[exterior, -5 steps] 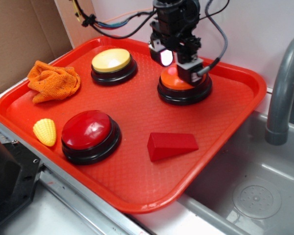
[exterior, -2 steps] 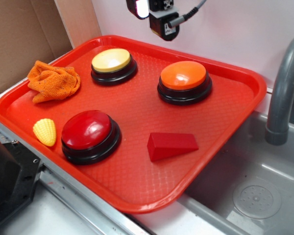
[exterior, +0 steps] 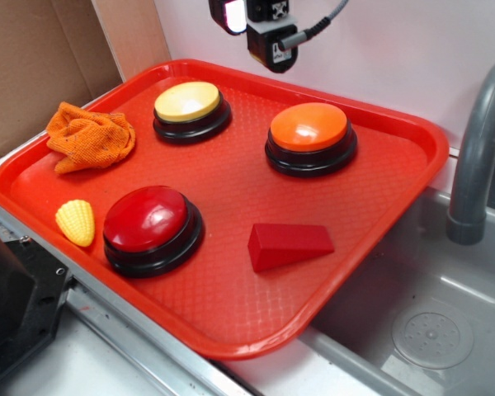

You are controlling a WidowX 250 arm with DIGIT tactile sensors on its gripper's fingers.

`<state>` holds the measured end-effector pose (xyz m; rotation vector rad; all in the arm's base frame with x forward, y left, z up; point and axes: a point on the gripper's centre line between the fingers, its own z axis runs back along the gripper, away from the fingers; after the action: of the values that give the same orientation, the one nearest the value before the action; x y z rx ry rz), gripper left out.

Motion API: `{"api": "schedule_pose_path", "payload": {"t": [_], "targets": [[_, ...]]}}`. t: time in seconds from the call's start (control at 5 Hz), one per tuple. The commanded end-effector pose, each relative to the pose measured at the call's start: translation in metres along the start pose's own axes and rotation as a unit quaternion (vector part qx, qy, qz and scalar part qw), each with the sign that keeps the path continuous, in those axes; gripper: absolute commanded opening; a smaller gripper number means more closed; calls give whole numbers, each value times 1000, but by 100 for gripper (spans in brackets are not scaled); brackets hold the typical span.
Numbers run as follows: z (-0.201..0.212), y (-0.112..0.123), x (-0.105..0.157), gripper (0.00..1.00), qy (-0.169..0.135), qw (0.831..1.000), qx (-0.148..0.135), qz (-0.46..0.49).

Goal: Push the orange button.

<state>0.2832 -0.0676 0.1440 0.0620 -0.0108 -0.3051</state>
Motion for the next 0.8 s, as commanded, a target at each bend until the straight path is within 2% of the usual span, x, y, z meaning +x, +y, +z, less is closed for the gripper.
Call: {"api": "schedule_pose_path", "payload": {"t": [0.0,0.2,0.6], "targets": [[28,-1,-1,100,-45,999,-3,9],[31,0,-5,100,-50,999,-4,11],[38,-4,-11,100,-56,998,12,14]]}}
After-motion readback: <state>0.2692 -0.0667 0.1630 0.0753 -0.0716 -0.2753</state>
